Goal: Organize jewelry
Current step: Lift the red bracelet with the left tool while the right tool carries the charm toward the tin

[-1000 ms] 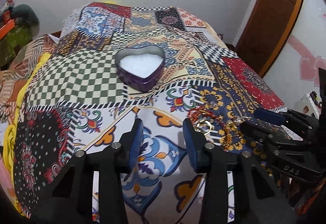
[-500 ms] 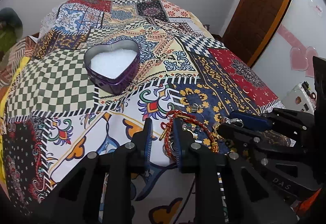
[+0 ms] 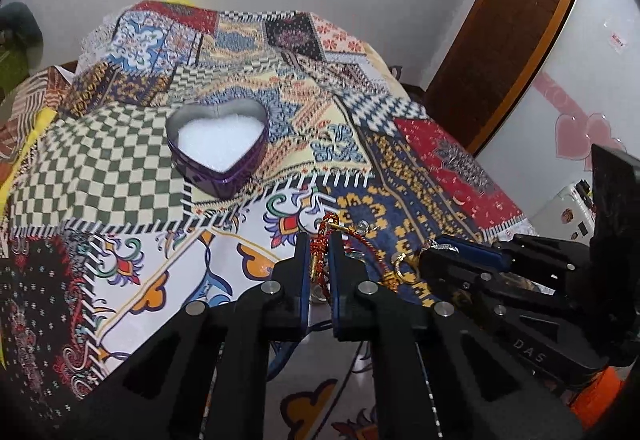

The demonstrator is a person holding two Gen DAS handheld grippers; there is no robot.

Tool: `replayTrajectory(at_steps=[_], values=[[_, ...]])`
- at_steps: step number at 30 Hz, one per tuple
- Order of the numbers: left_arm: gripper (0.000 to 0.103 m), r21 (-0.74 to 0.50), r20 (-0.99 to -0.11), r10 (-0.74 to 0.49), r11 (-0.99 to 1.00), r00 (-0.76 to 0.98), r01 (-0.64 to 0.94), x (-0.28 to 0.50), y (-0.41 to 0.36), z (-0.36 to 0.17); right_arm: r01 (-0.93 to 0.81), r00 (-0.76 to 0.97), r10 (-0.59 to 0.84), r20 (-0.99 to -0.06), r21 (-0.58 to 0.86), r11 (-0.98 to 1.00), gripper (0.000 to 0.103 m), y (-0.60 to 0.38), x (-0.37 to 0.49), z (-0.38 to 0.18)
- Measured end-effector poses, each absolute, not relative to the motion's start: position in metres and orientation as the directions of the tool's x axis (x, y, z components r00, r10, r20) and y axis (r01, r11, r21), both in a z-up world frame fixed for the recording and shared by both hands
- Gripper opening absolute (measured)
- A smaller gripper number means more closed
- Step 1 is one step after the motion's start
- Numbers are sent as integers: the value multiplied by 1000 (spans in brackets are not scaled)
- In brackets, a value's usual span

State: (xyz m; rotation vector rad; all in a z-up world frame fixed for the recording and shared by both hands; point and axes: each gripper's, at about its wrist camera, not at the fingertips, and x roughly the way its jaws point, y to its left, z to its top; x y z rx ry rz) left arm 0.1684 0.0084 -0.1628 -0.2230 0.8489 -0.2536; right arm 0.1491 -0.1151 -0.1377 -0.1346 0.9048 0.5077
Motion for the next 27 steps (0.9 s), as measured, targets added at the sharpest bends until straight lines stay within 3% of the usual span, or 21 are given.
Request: replayTrajectory(at_steps=[13,27], values=[[7,-321,-643,-311,939,700,122,147,28,-127,-473,558,381,-737,95,876,13,-114,139,-110],[7,-312,-650,-258,948,714,59,141,56,-130,-487,588,397,-705,83,869,13,-103,142,-95]])
